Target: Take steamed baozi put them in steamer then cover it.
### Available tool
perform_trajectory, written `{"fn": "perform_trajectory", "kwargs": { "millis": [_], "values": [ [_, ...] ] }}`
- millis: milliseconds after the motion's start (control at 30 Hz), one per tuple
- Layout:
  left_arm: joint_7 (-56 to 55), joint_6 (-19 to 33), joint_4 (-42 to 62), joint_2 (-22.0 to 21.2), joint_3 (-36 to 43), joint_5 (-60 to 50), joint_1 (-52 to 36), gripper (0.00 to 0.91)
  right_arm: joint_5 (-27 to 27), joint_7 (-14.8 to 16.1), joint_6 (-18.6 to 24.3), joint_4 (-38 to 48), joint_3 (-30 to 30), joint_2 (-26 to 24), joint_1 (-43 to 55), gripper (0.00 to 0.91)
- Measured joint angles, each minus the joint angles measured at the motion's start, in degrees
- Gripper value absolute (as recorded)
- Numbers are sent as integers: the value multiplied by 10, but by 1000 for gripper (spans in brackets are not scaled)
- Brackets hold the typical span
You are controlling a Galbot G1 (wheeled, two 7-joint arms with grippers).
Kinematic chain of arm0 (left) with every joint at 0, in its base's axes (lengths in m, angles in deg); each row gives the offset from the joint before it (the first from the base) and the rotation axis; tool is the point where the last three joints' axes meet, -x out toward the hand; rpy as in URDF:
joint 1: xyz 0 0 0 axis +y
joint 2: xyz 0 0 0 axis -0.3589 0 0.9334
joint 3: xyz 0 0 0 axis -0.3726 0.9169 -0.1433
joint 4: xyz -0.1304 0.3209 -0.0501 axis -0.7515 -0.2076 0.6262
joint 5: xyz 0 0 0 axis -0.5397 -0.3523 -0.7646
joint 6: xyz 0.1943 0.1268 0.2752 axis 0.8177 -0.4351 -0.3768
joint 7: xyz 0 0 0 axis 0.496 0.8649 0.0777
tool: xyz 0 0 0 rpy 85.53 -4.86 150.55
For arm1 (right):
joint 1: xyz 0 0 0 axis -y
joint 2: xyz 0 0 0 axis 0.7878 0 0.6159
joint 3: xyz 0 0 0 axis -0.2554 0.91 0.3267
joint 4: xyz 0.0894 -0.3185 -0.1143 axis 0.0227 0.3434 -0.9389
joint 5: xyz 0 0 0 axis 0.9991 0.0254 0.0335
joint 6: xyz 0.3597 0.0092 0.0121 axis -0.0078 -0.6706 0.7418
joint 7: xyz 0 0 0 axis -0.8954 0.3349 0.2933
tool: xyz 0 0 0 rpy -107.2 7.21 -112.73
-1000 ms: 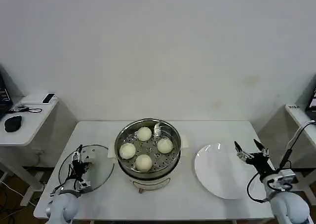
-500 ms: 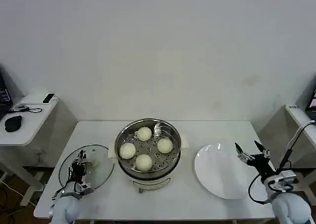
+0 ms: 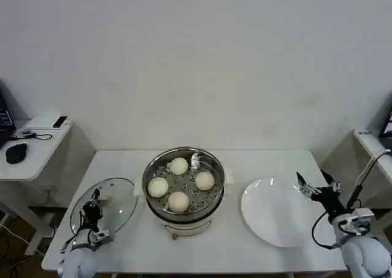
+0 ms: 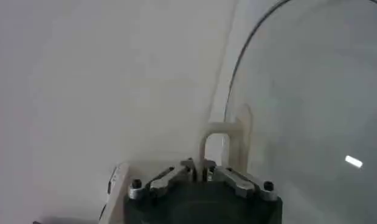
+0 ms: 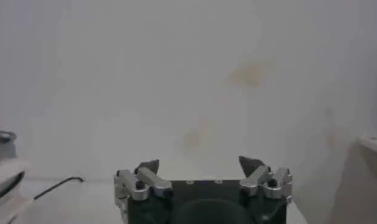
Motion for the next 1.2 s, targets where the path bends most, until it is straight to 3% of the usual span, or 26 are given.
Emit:
{"fn": "perform_trajectory", "kwargs": {
  "millis": [300, 667, 933, 1200],
  "values": [
    [19, -46, -96, 9, -21, -23, 40, 0, 7, -1, -1, -5, -1, 10, 12, 907],
    [76, -165, -261, 5, -3, -113, 86, 0, 5, -2, -3, -15, -13, 16, 3, 907],
    [107, -235, -361, -10, 49, -206, 80, 0, -3, -3, -8, -25, -24, 24, -11, 907],
    [121, -269, -378, -28, 142, -277, 63, 0, -16, -4, -8, -37, -34, 36, -28, 907]
  ]
}}
